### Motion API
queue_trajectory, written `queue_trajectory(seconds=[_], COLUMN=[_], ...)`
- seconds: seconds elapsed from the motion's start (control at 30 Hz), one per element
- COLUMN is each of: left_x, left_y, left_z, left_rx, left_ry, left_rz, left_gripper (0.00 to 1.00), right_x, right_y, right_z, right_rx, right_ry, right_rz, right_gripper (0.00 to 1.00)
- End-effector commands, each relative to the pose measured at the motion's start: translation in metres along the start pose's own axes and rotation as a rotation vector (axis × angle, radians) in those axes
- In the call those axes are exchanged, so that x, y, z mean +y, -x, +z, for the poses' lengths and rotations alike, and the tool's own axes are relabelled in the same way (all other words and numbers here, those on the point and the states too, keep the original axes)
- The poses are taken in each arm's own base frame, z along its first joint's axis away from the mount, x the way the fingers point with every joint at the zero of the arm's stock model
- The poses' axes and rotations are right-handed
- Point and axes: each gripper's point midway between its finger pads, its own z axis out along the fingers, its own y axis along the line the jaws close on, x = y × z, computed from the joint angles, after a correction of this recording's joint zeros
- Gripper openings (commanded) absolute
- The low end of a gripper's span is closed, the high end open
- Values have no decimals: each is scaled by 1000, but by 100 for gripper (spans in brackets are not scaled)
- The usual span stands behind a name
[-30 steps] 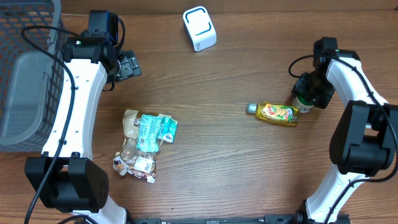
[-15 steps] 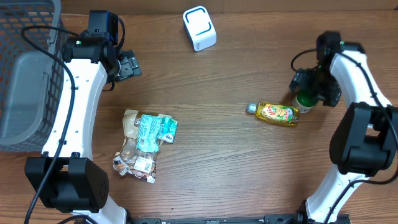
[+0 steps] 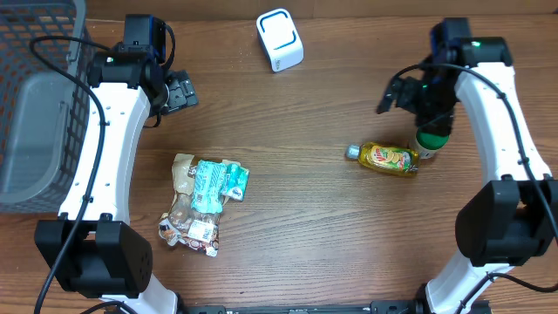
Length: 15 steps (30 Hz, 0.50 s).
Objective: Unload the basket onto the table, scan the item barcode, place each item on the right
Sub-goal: 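Set the jar down at right and open the right gripper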
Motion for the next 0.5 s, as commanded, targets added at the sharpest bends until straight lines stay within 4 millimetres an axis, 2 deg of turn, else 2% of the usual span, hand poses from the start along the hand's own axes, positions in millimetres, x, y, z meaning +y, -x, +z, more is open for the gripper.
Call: queue_trajectory(seconds=[0.0,0.13,0.17,0.47], left_x=[0,0,0,0], left_y=[3,3,3,3], left_z=[-7,-7,-7,-7], left_rx=[-17,-17,-17,-17], left_ry=[-11,-12,-12,-12], left_rz=[10,10,10,10], left_gripper=[100,99,100,100], right_x=[39,70,84,152], right_y=[-21,-38,-46,-85], right_z=[3,8,11,21], right_rx=[57,75,77,61], right_ry=[109,140,145,191], right_rz=[-71,-142,-175,-318], right_gripper=[100,100,100,100])
